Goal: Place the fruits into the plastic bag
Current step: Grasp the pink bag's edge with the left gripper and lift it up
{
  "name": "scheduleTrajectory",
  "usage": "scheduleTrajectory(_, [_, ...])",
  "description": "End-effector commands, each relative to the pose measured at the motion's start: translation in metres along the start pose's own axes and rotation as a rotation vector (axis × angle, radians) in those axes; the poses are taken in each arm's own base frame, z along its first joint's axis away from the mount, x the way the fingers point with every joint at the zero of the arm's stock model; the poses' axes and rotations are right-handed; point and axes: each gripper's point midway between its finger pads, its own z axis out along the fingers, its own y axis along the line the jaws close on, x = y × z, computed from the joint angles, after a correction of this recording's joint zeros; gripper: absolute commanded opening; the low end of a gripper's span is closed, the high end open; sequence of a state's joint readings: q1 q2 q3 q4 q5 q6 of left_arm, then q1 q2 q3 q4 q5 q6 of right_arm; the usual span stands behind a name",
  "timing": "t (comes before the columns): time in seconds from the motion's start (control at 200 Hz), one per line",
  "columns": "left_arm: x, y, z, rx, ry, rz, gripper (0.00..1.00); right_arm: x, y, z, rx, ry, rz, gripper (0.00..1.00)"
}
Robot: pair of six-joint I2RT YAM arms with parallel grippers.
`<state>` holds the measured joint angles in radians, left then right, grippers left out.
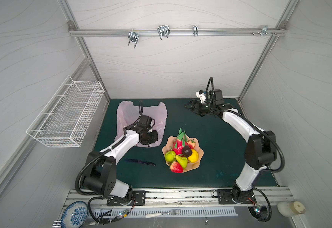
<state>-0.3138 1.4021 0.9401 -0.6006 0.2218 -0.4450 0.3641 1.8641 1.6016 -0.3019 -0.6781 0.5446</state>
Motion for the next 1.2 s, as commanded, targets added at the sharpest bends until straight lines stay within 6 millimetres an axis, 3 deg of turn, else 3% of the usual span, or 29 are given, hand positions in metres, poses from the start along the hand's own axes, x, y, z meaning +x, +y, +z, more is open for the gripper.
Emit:
scheduleTrajectory(0.0, [0.019,0.0,-0.012,0.007,0.014,0.028,0.0,0.021,-0.005,0.037,-0.028,0.144,0.066,0.99])
scheduleTrajectory(0.14, [0.029,0.005,-0.017,-0.005,0.013,0.026,0.0,0.047,-0.016,0.083,-0.022,0.249,0.117,0.99])
scheduleTrajectory(0.31, [0.037,0.006,-0.02,-0.003,0.019,0.03,0.0,0.067,-0.003,0.128,-0.063,0.319,0.129,0.99])
scheduleTrajectory(0.475, [0.049,0.012,-0.015,-0.013,0.063,0.037,0.0,0.076,0.016,0.15,-0.12,0.341,0.13,0.99])
scheduleTrajectory(0.6, [0.052,0.015,-0.016,-0.019,0.06,0.042,0.0,0.09,0.016,0.161,-0.12,0.374,0.15,0.95])
scheduleTrajectory(0.69, [0.052,0.015,-0.019,-0.021,0.05,0.049,0.0,0.094,0.01,0.167,-0.095,0.38,0.178,0.79])
scheduleTrajectory(0.77, [0.052,0.016,-0.021,-0.024,0.047,0.05,0.0,0.087,0.002,0.17,-0.074,0.351,0.211,0.43])
scheduleTrajectory(0.9, [0.055,0.022,-0.02,-0.055,0.063,0.043,0.0,0.043,0.009,0.154,-0.101,0.225,0.232,0.0])
scheduleTrajectory(1.06, [0.032,0.031,-0.034,-0.109,0.009,-0.035,0.0,-0.021,0.021,0.094,-0.13,0.005,0.245,0.0])
scheduleTrajectory(1.14, [0.005,0.043,-0.046,-0.104,-0.049,-0.134,0.0,-0.044,0.025,0.053,-0.134,-0.113,0.258,0.0])
scheduleTrajectory(1.196, [-0.02,0.054,-0.057,-0.109,-0.104,-0.2,0.0,-0.049,0.025,0.033,-0.132,-0.169,0.272,0.0])
